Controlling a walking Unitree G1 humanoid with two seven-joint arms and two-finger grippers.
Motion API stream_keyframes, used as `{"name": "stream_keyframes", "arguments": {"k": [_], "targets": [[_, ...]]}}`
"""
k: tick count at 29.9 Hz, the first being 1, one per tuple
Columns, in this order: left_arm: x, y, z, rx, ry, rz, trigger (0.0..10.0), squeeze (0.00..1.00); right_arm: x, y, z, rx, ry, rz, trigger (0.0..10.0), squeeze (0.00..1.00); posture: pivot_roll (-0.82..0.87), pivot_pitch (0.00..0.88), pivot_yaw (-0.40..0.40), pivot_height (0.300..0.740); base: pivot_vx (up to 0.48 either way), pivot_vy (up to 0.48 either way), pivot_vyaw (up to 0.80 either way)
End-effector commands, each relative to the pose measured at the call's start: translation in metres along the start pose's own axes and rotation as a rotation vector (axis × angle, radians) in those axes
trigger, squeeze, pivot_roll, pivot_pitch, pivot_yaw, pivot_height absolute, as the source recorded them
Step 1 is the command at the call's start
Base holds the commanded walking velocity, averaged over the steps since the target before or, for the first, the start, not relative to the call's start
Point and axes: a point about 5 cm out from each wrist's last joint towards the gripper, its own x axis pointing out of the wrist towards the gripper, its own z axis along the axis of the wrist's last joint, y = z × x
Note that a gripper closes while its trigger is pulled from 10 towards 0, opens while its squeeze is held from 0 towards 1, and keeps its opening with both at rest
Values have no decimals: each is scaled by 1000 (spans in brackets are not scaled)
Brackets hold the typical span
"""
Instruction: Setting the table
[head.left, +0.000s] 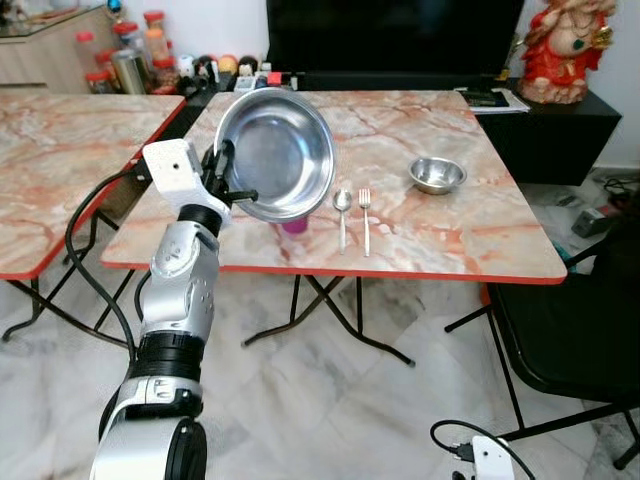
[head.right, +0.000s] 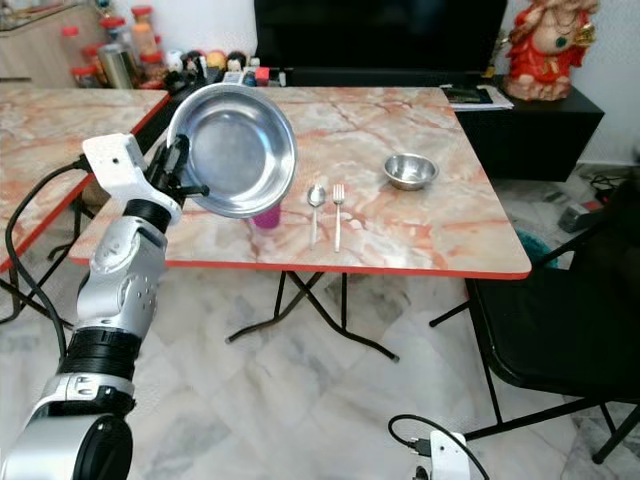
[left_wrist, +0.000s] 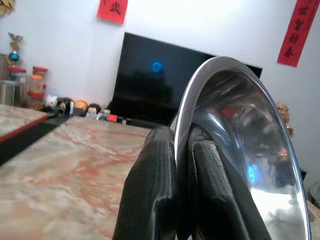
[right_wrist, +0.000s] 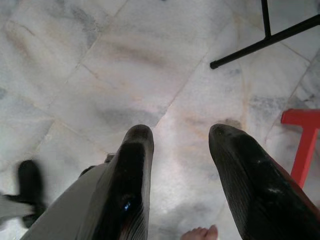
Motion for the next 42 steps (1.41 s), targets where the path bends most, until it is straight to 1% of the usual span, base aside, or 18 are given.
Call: {"name": "stream_keyframes", "arguments": {"k": [1, 3, 4, 7, 35, 42], "targets": [[0, 9, 10, 22, -28, 26, 10000, 0, 1, 7, 1, 15, -1, 21, 10000, 0, 18, 0, -14, 740, 0, 480, -788], [1, 9, 11, 24, -29, 24, 10000, 0, 1, 7, 1, 14, -2, 20, 10000, 0, 17, 0, -13, 740, 0, 480, -788], [1, 9, 11, 34, -27, 23, 10000, 0, 1, 7, 3, -4, -12, 23, 10000, 0, 16, 0, -11, 740, 0, 480, 0], [0, 10, 11, 44, -27, 26, 10000, 0, 1, 8, 3, 3, -11, 21, 10000, 0, 13, 0, -9, 740, 0, 480, 0], [-1, 9, 9, 49, -13, 27, 10000, 0, 1, 8, 5, -1, -19, 32, 10000, 0, 18, 0, -16, 740, 0, 480, 0], [-2, 12, 9, 52, -13, 36, 10000, 0, 1, 8, 4, -5, -16, 32, 10000, 0, 23, 0, -16, 740, 0, 480, 0]]}}
